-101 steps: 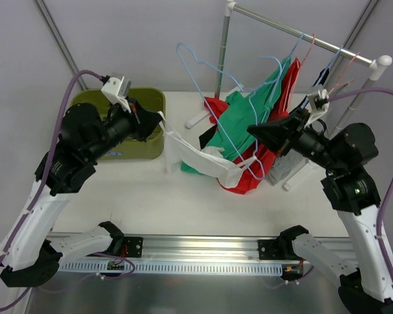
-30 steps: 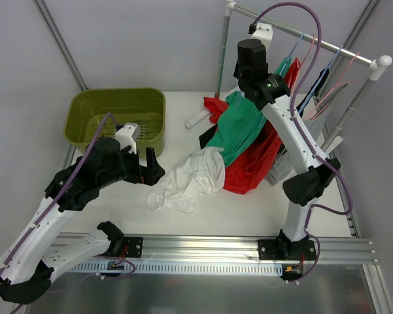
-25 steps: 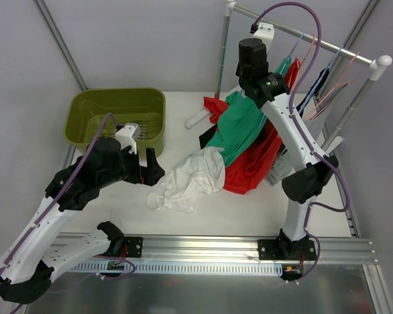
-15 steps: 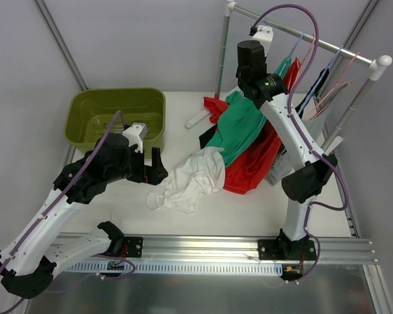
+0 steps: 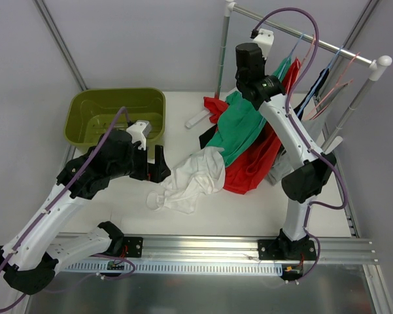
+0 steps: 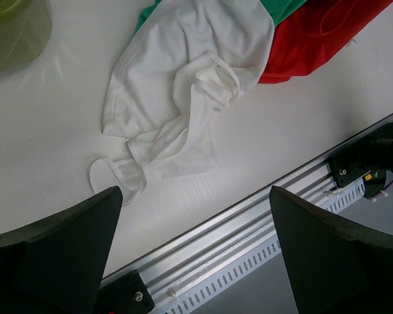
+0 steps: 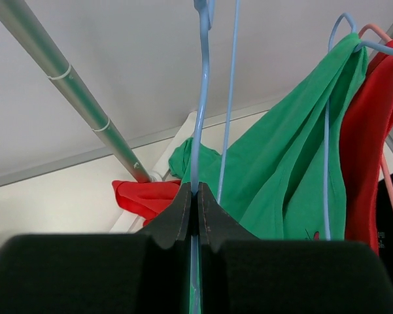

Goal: Remove the tank top from the hanger

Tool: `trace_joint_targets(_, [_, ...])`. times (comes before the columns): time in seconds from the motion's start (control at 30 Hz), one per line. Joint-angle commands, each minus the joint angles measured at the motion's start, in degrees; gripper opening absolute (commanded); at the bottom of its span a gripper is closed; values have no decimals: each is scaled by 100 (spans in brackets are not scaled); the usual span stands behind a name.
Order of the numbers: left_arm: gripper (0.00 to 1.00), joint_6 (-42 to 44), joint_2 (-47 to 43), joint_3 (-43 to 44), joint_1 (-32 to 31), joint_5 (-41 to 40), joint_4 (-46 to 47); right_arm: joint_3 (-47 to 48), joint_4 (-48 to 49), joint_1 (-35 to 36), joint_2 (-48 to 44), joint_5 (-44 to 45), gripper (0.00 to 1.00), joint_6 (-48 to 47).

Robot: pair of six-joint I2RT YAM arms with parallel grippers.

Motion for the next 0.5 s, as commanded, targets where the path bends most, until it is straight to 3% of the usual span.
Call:
trace_joint_targets(0.0, [99, 57, 35, 266, -8, 214, 4, -162, -23, 23, 15, 141, 0, 307])
trace_joint_targets(0.17, [99, 13, 88, 327, -8, 266, 4, -127, -14, 32, 24, -122, 0, 369])
trace_joint_targets(0.27, [99, 5, 97, 336, -8, 231, 4, 13, -5, 32, 42, -508, 49, 290])
trace_joint_targets(0.37, [99, 13, 132, 345, -8, 214, 4, 58, 4, 23, -81, -790, 56, 299])
trace_joint_targets(0.47, [99, 48, 263, 336, -8, 293, 13, -99, -5, 23, -467, -1001, 81, 325])
